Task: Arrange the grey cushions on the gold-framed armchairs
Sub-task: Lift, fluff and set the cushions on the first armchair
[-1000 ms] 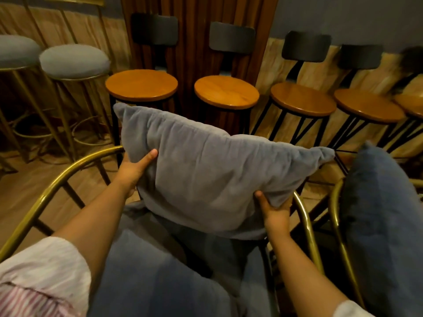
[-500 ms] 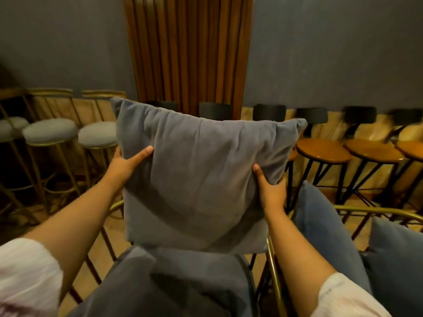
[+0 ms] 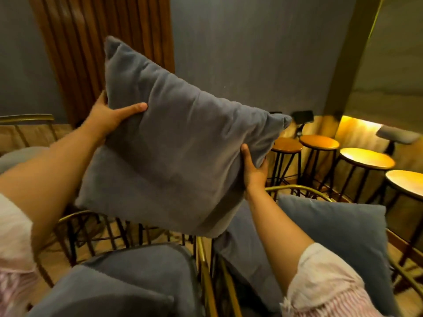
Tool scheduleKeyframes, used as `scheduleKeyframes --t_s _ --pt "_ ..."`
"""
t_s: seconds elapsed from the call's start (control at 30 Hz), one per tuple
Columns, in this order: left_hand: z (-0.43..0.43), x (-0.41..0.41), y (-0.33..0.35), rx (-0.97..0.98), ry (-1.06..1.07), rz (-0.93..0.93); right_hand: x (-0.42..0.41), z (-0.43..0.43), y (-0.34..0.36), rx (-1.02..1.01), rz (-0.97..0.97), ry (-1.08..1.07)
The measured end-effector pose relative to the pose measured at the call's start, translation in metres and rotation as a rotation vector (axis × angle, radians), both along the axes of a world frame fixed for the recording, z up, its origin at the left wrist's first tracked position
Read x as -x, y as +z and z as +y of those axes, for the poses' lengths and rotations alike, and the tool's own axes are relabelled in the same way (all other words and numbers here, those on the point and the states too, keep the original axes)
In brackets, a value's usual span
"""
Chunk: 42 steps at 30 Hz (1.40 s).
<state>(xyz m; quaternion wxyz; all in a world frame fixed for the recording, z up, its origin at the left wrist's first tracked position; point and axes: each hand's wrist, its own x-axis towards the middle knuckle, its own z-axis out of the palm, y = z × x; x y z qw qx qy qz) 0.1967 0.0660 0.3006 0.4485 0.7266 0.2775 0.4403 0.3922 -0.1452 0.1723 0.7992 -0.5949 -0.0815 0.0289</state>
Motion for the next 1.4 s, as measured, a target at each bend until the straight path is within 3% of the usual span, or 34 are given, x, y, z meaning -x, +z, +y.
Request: scheduleKeyframes --t_s 0.17,0.33,0.6,0.97,1.17,1.33,1.4 --pt "-0.061 -0.032 0.05 -0.118 0.02 0.025 -0.034 -0.034 0.013 -0.095 -0.016 0.12" --pt "-0.111 -0.065 0.06 -0.072 0.047 -0.002 -0.088 -0.086 0.052 -0.11 -0.093 0.151" --pt "-0.176 -0.17 0.015 0.085 -0.085 -0.055 -0.176 -0.188 0.063 0.125 -0.075 -0.03" --pt "-0.234 -0.348 -0.115 0.319 -0.284 0.082 -0.293 -0.297 -0.025 0.33 0.095 -0.26" --pt "-0.229 -0.428 -0.187 0.399 -0.338 0.221 -0.355 -0.311 -0.084 0.476 0.162 -0.229" --pt "-0.226 -0.476 -0.248 0.326 -0.345 0.36 -0.408 -0.313 -0.143 0.584 0.285 -0.201" --pt "-0.234 -0.483 -0.285 0.196 -0.362 0.522 -0.414 -0.307 -0.175 0.677 0.242 -0.174"
